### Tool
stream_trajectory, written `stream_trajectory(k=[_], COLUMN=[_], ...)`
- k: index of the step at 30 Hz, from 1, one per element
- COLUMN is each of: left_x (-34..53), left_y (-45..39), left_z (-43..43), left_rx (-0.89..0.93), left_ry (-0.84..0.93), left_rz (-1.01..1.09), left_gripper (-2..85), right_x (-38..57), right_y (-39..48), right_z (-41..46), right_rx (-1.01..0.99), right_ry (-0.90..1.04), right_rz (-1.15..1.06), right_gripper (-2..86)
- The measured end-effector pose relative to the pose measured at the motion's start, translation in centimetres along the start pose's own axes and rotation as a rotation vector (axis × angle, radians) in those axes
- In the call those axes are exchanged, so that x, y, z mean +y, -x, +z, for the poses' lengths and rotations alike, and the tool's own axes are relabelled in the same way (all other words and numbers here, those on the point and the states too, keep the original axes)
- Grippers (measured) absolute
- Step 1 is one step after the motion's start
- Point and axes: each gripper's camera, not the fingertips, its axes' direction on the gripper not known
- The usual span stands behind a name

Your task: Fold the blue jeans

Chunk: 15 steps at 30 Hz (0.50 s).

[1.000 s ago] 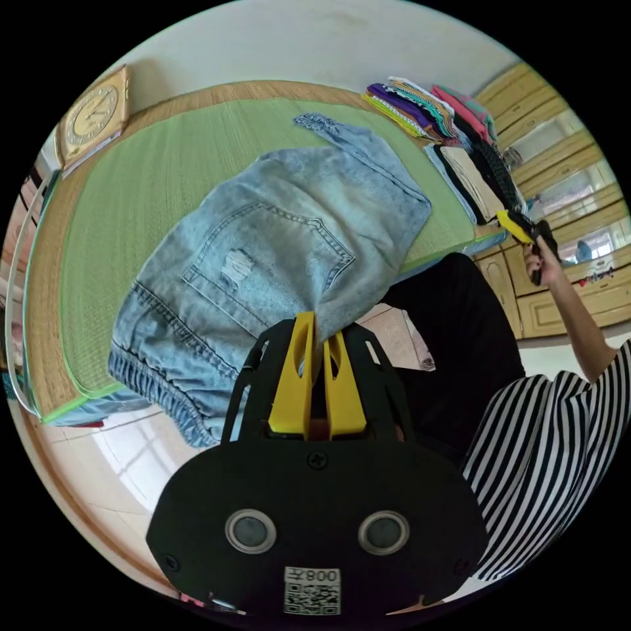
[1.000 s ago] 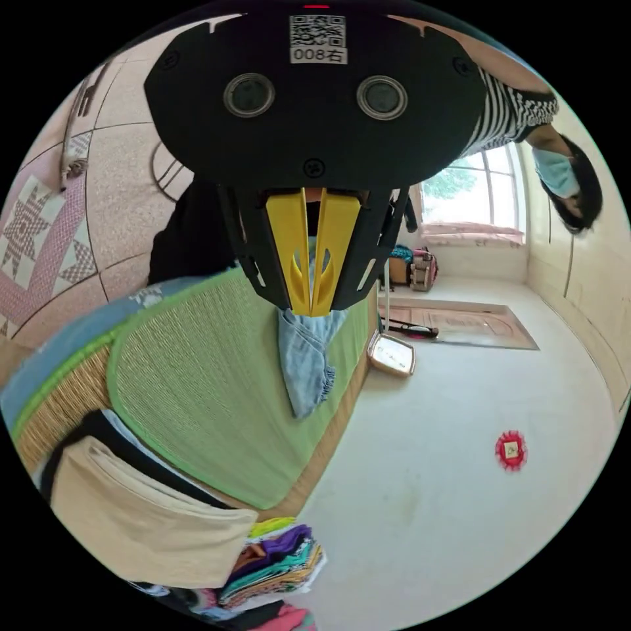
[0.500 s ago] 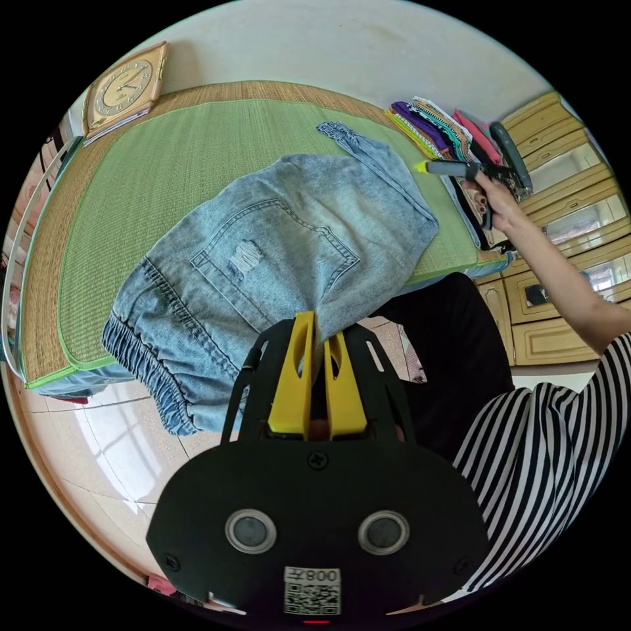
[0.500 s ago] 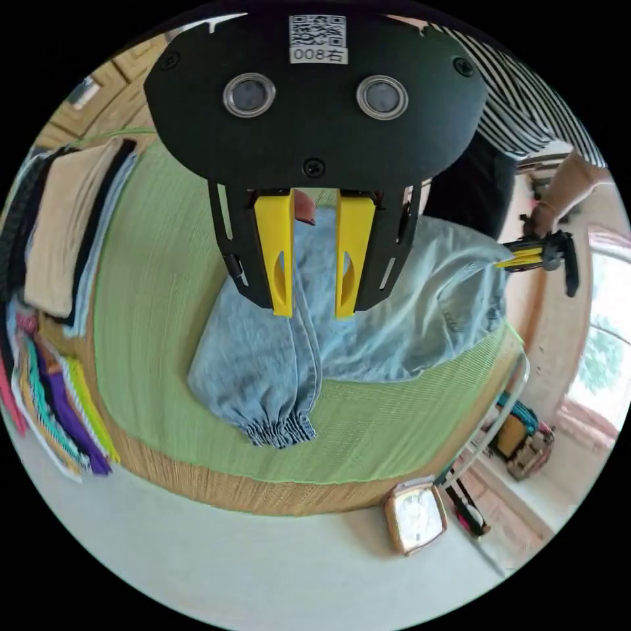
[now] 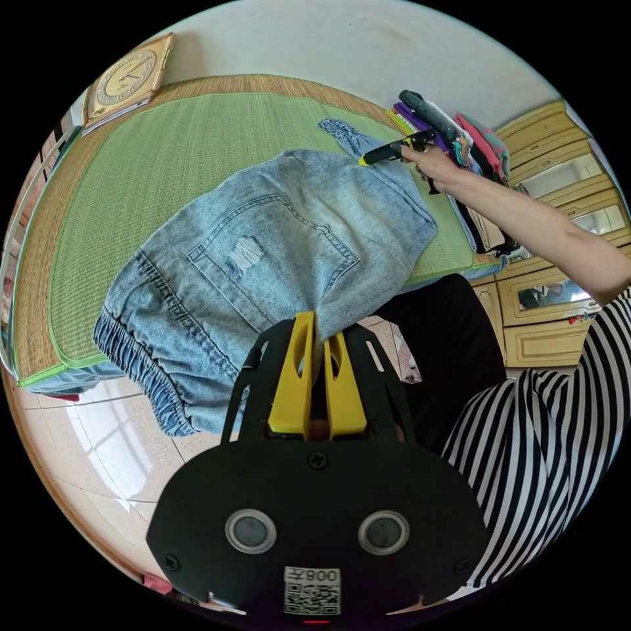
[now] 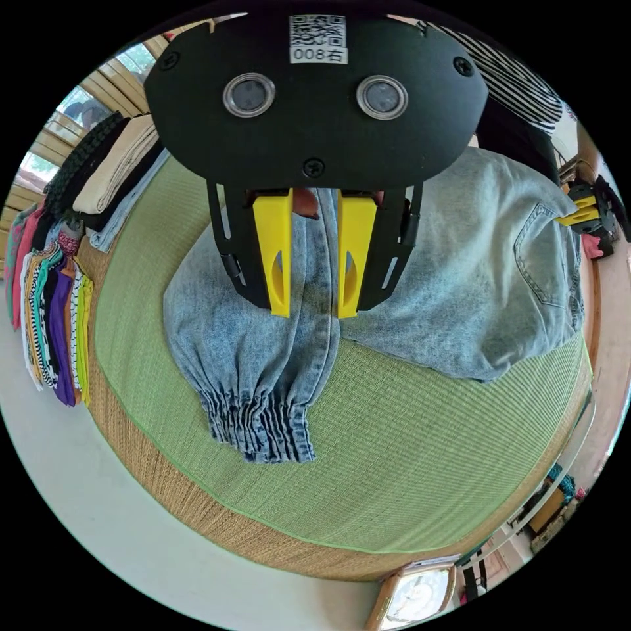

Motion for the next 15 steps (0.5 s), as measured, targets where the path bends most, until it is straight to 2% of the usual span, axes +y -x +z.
stream_trajectory(k=[5,8,11,15], left_x=[-0.1,-0.3,-0.4,0.2], left_y=[0.5,0.5,0.7,1.7], left_z=[-2.1,-4.8,-8.8,-15.0], left_rx=[0.023,0.019,-0.018,-0.123], left_ry=[0.000,-0.039,-0.103,-0.189], left_rz=[0.020,0.060,0.107,0.125], left_gripper=[0.1,0.1,0.1,0.1], right_x=[2.1,5.1,10.7,23.6], right_y=[-4.2,-8.5,-14.7,-24.0], right_z=[-0.1,-2.8,-6.8,-9.2], right_rx=[-0.125,-0.211,-0.300,-0.475], right_ry=[-0.027,-0.135,-0.290,-0.469], right_rz=[0.047,0.118,0.238,0.479], right_gripper=[1.6,0.9,0.5,0.5])
